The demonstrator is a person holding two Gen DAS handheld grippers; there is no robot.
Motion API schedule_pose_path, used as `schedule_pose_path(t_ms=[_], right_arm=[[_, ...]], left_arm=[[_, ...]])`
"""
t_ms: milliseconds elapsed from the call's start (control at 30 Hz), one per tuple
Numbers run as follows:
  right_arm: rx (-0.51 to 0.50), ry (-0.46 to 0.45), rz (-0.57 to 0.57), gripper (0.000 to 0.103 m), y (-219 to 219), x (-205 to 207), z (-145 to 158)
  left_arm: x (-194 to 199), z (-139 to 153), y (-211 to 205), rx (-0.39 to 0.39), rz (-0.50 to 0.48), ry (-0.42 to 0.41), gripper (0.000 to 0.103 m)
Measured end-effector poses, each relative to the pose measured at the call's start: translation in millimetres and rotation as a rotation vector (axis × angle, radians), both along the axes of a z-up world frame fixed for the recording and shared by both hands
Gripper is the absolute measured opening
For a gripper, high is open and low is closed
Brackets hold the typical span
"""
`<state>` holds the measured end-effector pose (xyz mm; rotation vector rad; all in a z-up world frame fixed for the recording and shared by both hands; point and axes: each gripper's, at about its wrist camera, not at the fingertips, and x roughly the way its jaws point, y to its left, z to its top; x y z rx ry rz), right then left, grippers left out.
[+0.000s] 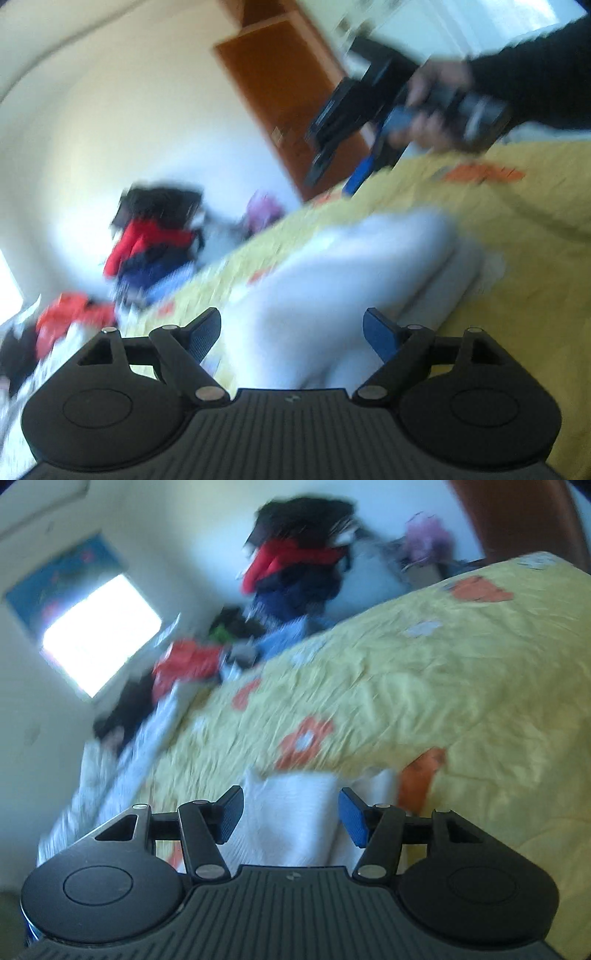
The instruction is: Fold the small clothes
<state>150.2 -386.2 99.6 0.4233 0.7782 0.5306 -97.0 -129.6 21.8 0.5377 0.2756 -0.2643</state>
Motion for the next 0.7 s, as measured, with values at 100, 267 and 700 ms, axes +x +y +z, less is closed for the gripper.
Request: schedule_pose_path(t_ms=[100, 267, 700], right_arm=[[-0.142, 0.059, 0.021, 0.063, 22, 12, -15], [-0.227, 0.126, 0.006, 0.056, 50, 23, -47], [-0.225, 0.063, -0.055, 0.014, 11, 2, -52]], left_arm=[[20, -8, 5, -0.012, 0.063, 0.065, 0.084], [45, -19, 7, -0.047, 0.107, 0.14, 0.065], [31, -28, -14, -0.033, 0.088, 0.1, 0.034]])
